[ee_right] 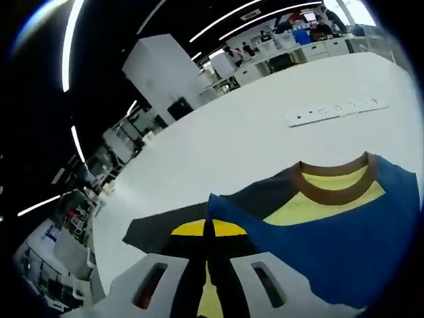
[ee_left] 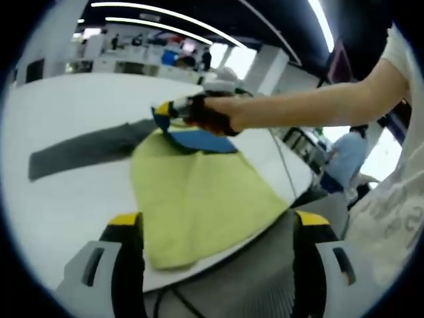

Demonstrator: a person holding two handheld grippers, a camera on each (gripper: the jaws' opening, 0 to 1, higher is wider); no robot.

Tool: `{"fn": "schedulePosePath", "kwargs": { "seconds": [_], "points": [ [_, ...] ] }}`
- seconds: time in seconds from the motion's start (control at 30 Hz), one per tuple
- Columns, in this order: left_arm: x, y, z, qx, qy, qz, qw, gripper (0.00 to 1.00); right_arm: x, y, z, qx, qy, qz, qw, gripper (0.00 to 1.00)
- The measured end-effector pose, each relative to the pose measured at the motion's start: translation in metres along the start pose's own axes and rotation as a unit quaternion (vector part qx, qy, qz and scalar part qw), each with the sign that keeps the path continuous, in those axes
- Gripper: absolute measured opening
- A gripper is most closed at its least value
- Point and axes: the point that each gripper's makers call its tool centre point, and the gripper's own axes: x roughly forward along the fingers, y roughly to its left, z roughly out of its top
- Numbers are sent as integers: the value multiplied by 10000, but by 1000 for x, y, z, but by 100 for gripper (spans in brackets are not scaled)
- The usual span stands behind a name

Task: Fold the garment on the visible template until the final outline fits inside the template.

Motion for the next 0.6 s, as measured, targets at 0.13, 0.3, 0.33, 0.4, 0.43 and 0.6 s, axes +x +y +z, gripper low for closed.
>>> {"fn": "schedulePosePath", "kwargs": {
  "seconds": [0.13, 0.3, 0.33, 0.4, 0.43, 0.6],
  "points": [
    [0, -1, 0, -8, 24, -30, 10000, 88, -1, 3, 5, 20, -101, 86, 9999, 2],
    [1, -2, -2, 7, 56, -38, 10000, 89, -1, 14, 14, 89, -346, 271, 9990, 20],
    [1, -1, -1, 4, 53, -36, 10000, 89, -2, 15, 16, 78, -360, 281, 9989, 20],
    [1, -1, -1, 2, 49, -29, 10000, 89, -4, 18, 19, 71, -401, 335, 9986, 21],
    [1, -1, -1, -3, 41, -28, 10000, 89, -6, 19, 20, 71, -437, 343, 9984, 23],
    [2, -2, -1, 13, 45, -36, 10000, 89, -13, 20, 27, -38, -516, 358, 9980, 27]
  ]
}}
